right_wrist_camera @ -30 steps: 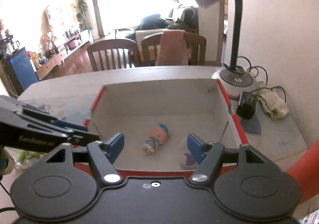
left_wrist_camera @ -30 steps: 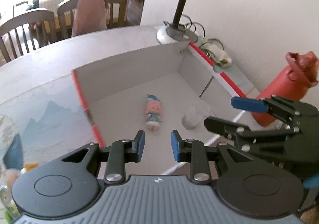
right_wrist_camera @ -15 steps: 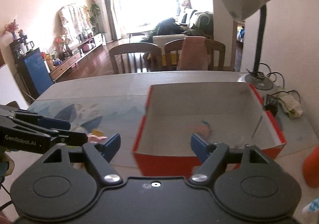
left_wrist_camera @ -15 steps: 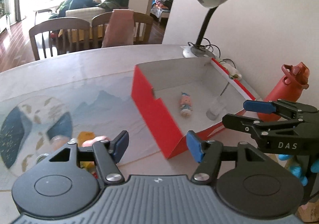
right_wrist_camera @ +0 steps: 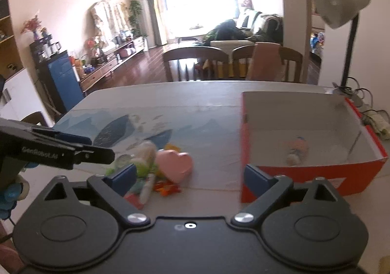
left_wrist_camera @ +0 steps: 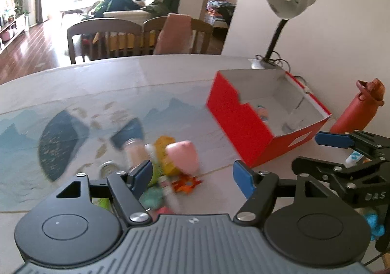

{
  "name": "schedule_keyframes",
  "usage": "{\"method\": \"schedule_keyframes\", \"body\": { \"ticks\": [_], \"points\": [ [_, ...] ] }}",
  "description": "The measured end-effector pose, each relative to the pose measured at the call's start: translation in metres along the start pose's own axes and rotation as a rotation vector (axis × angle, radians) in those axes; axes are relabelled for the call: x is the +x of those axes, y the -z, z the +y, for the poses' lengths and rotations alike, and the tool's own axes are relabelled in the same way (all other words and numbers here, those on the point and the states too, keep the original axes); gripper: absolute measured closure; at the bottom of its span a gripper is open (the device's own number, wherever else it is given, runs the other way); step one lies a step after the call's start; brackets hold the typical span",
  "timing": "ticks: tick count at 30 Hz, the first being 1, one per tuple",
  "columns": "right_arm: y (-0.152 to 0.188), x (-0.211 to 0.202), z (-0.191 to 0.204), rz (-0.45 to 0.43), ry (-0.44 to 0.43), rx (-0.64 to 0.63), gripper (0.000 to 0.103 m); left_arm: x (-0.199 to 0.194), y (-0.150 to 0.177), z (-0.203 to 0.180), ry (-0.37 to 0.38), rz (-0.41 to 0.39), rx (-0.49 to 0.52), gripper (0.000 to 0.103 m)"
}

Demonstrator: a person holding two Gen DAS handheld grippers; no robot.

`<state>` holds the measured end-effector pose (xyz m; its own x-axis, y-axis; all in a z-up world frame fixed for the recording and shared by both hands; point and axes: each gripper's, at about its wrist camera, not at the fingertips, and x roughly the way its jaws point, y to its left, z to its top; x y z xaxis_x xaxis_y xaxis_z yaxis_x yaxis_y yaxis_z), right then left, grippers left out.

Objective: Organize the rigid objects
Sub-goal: 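Withdraw both tools from the box back toward the pile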

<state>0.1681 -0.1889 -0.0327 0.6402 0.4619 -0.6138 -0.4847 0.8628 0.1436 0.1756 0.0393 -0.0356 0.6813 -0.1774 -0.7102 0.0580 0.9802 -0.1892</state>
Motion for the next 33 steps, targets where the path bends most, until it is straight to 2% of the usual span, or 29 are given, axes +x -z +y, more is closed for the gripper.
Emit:
{"method": "schedule_keyframes", "body": {
  "ticks": [7,19,20,21,33],
  "points": [
    [0.019,0.02,0.042,0.043,-0.06,-0.074,0.006,-0.01,0.02,0.04,-0.012,0.019,-0.055,0.021],
    [0.044,0.056,0.1,0.132,-0.118,-0.223,0.006,-0.011,0.053,0.082,-0.053,0.025,-0.08,0.016],
    [0.045,0.06,0.103,0.14,-0.123,-0.233,0.006,-0.01,0.055,0.085,-0.055,0.024,-0.087,0.011],
    [0.047,0.064,0.106,0.148,-0.126,-0.244,0.007,-0.009,0.057,0.088,-0.057,0.024,-0.096,0.0],
    [0.068,0.107,0.12,0.242,-0.153,-0.317,0.016,0.019,0.076,0.11,-0.061,0.098,-0.194,0.0]
  ]
}}
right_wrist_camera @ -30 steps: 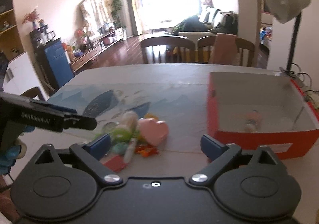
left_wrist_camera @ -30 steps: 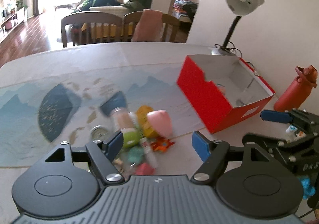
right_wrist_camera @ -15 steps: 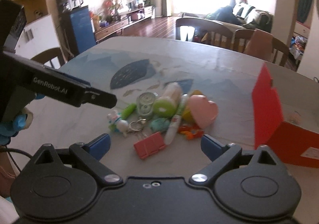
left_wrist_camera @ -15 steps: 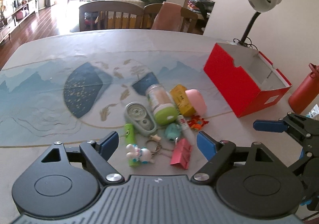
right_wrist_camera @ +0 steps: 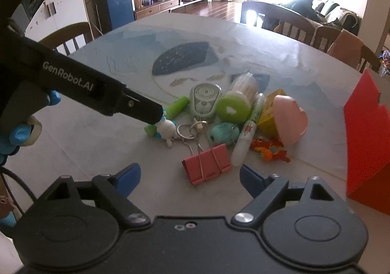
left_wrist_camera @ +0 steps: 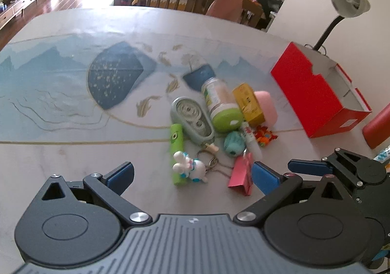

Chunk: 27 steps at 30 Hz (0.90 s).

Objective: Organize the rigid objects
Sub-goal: 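Withdraw both tools from the box back toward the pile, then grasp the white bunny keychain with the left tool while the right tool grasps the pink binder clip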

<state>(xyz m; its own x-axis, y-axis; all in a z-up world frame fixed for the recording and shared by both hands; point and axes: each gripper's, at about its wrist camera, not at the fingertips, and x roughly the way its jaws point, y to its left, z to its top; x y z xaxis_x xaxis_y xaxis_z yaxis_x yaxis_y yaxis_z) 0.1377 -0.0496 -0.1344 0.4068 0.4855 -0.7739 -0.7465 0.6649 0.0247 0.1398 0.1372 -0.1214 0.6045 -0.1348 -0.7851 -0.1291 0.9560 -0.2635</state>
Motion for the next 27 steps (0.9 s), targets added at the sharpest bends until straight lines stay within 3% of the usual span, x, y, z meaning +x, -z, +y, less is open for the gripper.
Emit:
{"method": "schedule_keyframes", "body": {
  "ticks": [7,27],
  "points": [
    [0.001,0.017,-0.01,0.029,-0.006,0.025,0.022,0.017,0.005,0.003,-0.027,-0.002,0.006,0.0],
    [-0.005,0.046,-0.026,0.046,-0.045,0.045,0.024,0.041,0.006,0.0,-0.034,0.01,0.032,0.001]
  ]
}}
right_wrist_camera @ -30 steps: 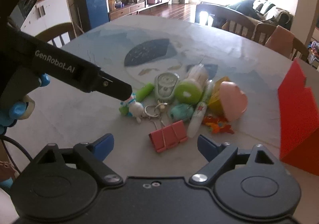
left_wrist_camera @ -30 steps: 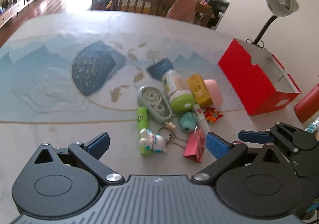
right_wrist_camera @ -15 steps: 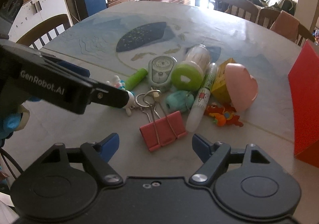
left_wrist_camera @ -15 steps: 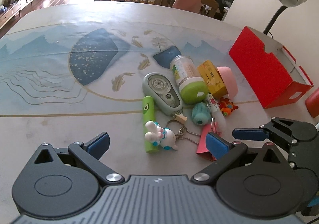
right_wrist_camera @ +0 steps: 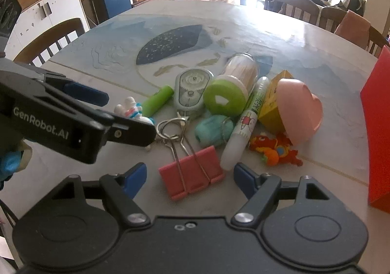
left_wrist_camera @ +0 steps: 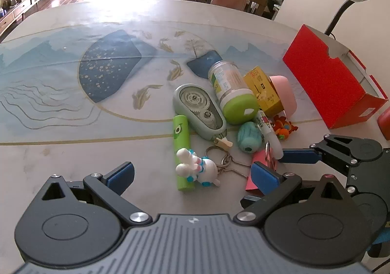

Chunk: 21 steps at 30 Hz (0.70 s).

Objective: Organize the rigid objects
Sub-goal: 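Grasp the white bunny keychain with the left tool while the right tool grasps the pink binder clip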

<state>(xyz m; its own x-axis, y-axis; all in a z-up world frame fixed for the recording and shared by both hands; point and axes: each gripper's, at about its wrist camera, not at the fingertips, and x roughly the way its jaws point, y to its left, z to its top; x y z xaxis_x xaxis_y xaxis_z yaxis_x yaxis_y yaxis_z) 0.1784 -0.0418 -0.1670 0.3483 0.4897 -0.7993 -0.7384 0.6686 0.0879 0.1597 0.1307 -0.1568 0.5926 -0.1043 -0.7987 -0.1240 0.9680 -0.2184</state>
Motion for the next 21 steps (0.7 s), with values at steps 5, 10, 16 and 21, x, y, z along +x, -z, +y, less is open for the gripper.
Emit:
{"method": "schedule_keyframes", "body": {
  "ticks": [5,10,16,21],
  "points": [
    [-0.001,0.002,0.002,0.0,0.013,-0.017,0.025,0.0,-0.002,-0.002,0.002,-0.016,0.009,0.013],
    [0.0,0.0,0.002,-0.004,0.03,-0.018,0.032,0.0,-0.003,-0.004,-0.01,-0.026,0.031,0.037],
    [0.001,-0.001,0.003,-0.01,0.049,-0.011,0.046,0.001,-0.004,-0.012,-0.023,-0.033,0.078,0.06],
    [0.003,-0.004,0.005,-0.012,0.057,-0.012,0.047,0.0,-0.003,-0.022,-0.054,-0.043,0.147,0.071]
  ]
}}
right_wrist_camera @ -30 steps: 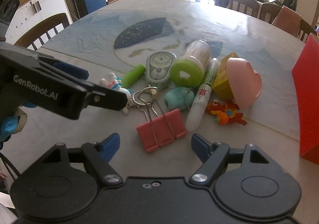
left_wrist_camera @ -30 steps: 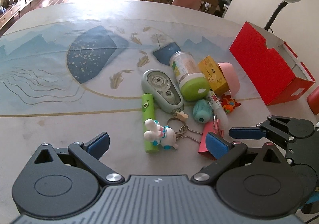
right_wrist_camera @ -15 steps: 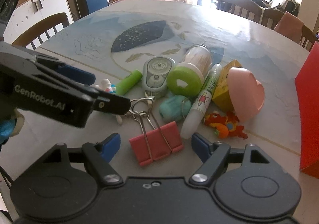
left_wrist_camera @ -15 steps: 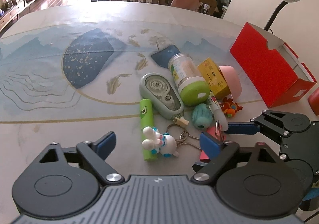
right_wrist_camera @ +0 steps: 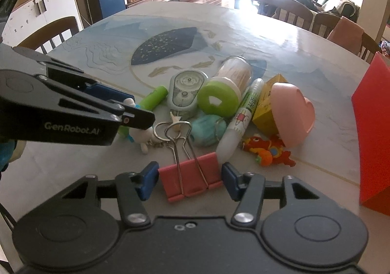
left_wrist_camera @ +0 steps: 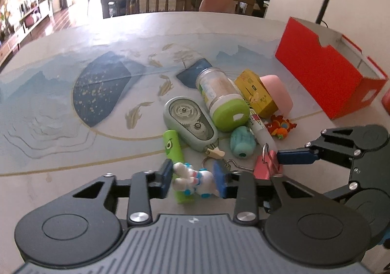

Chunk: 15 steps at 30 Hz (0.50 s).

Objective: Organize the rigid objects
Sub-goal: 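Grasp the white bunny keychain with the left tool while the right tool grasps the pink binder clip, then carry the clip into the red box and release it with the right tool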

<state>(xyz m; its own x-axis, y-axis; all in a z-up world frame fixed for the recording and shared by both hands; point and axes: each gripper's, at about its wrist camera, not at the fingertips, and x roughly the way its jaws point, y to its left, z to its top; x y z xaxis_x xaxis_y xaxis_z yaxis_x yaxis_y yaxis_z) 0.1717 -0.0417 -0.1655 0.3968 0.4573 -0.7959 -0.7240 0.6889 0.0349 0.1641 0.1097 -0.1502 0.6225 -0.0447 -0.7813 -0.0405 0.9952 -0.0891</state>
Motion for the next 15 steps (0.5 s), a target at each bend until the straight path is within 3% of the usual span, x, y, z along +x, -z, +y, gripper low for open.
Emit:
{"method": "schedule_keyframes", "body": {
  "ticks": [4,15],
  "points": [
    [0.004,-0.004,0.001,-0.002,0.012,0.018,0.048,-0.005,0.001,-0.006,-0.011,-0.023,0.032,0.079],
    [0.014,-0.042,0.003,-0.03,0.016,0.076,0.049,-0.018,0.004,-0.015,0.046,-0.029,0.037,0.08]
  ]
}}
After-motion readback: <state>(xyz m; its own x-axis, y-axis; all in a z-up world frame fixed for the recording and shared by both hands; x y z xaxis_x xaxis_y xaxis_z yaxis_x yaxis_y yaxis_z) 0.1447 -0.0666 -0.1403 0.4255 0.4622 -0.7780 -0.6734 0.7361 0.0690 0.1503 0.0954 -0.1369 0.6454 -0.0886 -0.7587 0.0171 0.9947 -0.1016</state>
